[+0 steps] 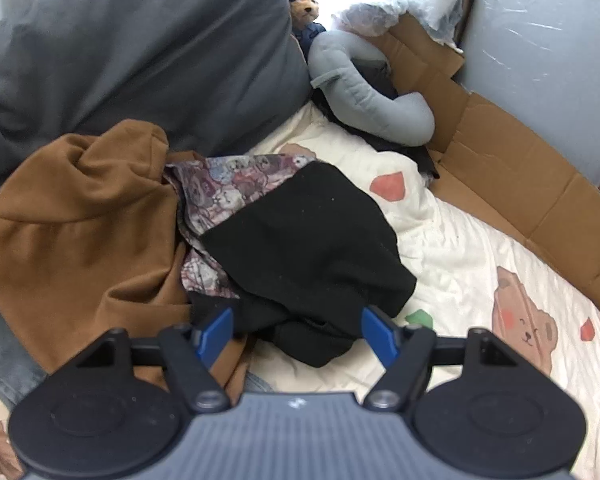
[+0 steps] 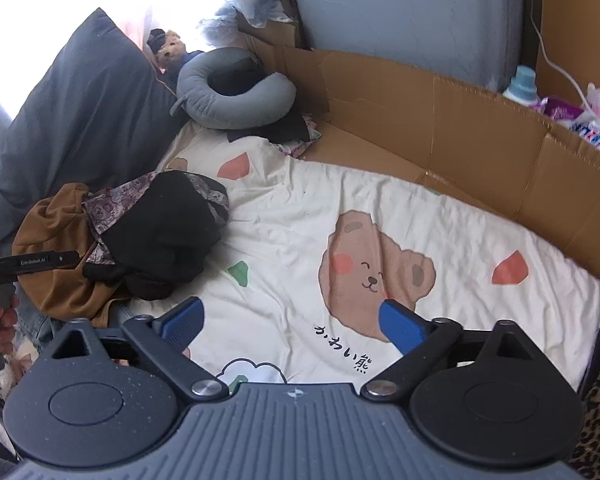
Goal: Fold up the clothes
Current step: 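Move the left tool toward the black garment with bear-print lining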
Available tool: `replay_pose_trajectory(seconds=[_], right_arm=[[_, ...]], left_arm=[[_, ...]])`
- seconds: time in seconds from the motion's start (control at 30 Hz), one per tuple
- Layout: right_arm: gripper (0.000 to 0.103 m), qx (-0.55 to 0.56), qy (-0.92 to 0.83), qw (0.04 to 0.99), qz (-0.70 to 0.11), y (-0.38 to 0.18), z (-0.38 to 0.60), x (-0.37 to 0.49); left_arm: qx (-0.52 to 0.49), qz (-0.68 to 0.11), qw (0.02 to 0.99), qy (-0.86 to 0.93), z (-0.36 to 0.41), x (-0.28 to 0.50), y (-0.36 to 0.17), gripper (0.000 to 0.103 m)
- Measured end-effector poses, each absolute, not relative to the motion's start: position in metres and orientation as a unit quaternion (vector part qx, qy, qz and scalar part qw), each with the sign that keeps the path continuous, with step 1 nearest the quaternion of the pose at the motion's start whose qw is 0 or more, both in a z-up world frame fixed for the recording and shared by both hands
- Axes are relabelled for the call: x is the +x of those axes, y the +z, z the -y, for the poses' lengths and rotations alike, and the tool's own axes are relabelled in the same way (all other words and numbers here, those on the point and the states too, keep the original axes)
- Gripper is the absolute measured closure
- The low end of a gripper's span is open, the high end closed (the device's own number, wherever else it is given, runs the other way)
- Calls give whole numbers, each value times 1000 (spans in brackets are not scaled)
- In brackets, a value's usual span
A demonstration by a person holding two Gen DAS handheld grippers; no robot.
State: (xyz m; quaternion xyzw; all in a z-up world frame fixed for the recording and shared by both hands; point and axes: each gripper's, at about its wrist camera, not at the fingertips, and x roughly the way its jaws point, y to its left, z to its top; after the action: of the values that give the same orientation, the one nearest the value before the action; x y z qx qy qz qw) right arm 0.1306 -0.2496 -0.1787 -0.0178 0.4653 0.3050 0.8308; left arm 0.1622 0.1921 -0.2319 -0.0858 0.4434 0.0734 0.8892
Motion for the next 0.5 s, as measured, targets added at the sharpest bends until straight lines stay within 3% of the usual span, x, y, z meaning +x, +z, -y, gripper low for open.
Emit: replay_pose_trajectory(seconds=[0.37,0.5], right_arm=[[11,-17,329,823,-462,-227,235,129],[11,-12,336,820,-463,-254,231,128]], left_arm=[[-85,-440,890,86,-196,163,-272,30],[-88,-443,888,93,-195,165,-286,37]])
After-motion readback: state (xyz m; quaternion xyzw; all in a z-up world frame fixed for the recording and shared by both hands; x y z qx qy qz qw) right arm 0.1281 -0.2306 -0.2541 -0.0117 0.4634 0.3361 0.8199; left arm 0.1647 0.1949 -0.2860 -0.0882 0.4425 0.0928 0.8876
